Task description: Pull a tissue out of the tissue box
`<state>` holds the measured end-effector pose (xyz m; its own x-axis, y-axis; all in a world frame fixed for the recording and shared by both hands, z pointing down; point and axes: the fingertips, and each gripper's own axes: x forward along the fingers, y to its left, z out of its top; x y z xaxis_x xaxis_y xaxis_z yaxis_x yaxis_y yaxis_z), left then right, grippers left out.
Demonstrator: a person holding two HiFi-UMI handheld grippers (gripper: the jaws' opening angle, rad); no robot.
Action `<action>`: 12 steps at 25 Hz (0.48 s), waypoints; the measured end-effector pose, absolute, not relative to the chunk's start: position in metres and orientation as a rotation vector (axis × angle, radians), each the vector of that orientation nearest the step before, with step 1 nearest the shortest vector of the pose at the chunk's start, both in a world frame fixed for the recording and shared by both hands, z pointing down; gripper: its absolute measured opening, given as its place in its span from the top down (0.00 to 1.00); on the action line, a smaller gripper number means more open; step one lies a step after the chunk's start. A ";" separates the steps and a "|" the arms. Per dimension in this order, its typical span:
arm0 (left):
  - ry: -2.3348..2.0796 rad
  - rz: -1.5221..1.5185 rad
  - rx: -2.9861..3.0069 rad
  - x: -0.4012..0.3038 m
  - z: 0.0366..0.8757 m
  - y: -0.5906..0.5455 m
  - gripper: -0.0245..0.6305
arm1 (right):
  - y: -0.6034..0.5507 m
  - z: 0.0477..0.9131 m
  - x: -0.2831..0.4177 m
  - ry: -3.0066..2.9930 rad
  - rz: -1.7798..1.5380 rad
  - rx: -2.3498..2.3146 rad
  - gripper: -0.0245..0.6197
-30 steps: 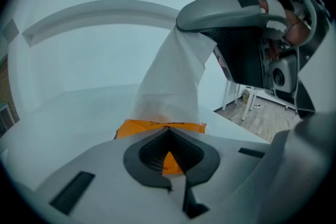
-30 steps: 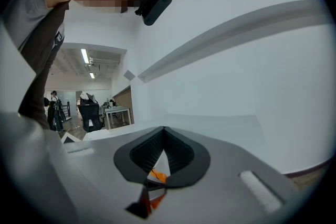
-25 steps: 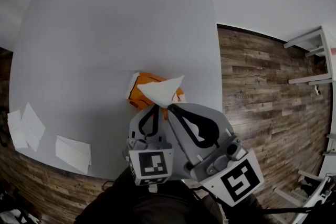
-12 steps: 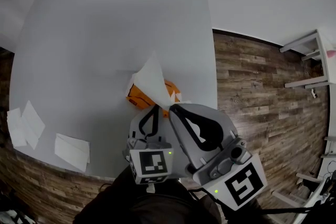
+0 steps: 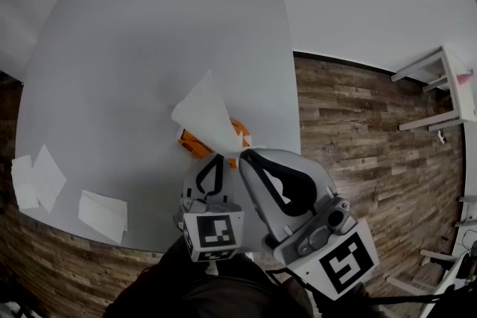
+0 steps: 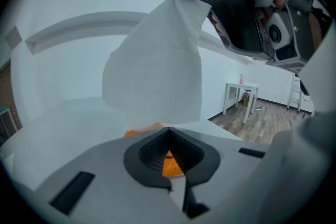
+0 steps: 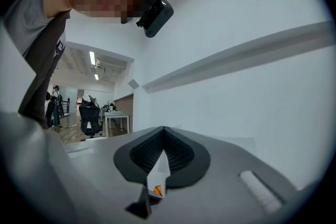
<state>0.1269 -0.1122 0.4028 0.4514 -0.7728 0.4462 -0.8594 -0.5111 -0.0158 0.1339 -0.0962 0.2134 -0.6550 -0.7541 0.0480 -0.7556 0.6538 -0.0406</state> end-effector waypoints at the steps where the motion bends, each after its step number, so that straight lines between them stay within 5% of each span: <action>1: -1.429 0.593 2.489 0.126 0.400 -0.112 0.96 | -0.095 0.210 0.133 -2.837 0.082 1.291 0.96; 12: -1.519 0.490 2.490 0.105 0.355 -0.101 0.96 | -0.078 0.171 0.115 -2.883 -0.001 1.258 0.96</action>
